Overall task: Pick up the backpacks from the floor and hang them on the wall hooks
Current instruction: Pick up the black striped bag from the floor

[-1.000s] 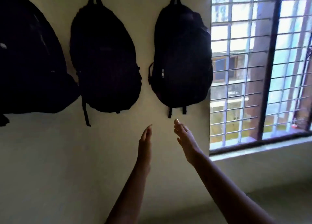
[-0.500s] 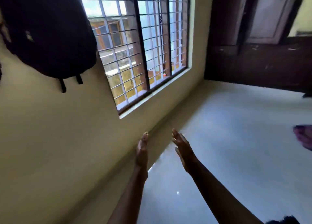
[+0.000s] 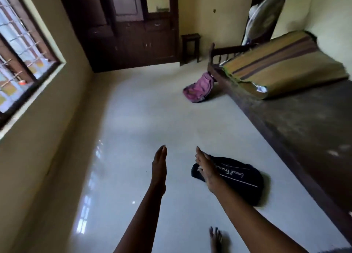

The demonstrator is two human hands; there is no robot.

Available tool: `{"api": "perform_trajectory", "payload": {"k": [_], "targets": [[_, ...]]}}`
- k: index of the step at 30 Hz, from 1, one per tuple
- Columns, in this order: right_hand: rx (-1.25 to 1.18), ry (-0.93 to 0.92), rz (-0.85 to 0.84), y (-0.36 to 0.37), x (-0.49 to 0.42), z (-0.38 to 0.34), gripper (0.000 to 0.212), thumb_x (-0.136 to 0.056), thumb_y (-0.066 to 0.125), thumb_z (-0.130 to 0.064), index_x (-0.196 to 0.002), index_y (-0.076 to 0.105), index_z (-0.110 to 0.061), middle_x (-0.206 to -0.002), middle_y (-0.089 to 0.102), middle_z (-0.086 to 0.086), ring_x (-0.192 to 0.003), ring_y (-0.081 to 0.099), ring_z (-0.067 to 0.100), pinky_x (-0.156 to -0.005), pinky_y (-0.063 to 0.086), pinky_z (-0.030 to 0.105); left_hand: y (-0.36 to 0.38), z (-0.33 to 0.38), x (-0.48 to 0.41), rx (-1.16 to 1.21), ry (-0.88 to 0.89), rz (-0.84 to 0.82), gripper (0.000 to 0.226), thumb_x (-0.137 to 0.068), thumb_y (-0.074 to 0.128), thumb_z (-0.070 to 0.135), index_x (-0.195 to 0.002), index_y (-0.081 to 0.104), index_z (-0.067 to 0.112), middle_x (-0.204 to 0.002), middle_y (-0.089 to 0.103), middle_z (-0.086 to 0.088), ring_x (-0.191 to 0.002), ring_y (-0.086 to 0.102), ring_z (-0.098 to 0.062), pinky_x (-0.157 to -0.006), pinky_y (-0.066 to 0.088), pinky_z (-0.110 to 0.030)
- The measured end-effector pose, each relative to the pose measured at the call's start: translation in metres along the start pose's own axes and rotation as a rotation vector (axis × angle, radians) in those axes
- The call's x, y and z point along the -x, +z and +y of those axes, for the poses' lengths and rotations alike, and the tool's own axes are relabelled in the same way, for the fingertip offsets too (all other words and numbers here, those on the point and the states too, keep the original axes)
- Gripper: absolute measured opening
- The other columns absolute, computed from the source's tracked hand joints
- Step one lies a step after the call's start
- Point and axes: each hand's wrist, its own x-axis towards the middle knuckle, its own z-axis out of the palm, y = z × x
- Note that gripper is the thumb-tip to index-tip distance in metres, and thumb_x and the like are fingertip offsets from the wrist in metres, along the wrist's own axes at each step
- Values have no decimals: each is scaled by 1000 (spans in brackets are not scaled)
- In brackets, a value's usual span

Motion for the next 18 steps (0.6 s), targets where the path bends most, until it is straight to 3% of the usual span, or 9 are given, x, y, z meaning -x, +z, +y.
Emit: {"api": "perform_trajectory", "payload": {"k": [6,11,14,18], "targets": [[25,80,87,-78,-78,13,51,-92,45,-48,-137,43,-24,-142,46,0,-120,48,16,-100,33,28,91,-43,-75,-82,-155,-106,44,-94,43,37,-135,46,19,-144,44,0,-135,37,-17,-103,26,-28],[166,173,57,-125,-185,30,48,-97,46,-30,-131,45,3,-140,48,18,-130,46,26,-106,36,33,147,-99,-160,-199,-369,-27,42,-93,48,34,-131,49,16,-138,50,-5,-128,44,-22,-99,33,-29],[331,245,22,-145,-275,69,43,-93,53,-26,-131,48,-5,-136,53,11,-125,50,21,-100,38,26,174,-158,-225,-273,-496,40,42,-93,48,32,-130,49,14,-136,51,-8,-126,46,-24,-97,35,-30],[662,274,-29,-162,-378,155,47,-89,58,-23,-131,49,-6,-135,53,11,-124,51,23,-101,37,27,192,-256,-295,-366,-585,67,42,-94,47,30,-132,47,14,-136,51,-7,-126,46,-23,-95,35,-28]]}}
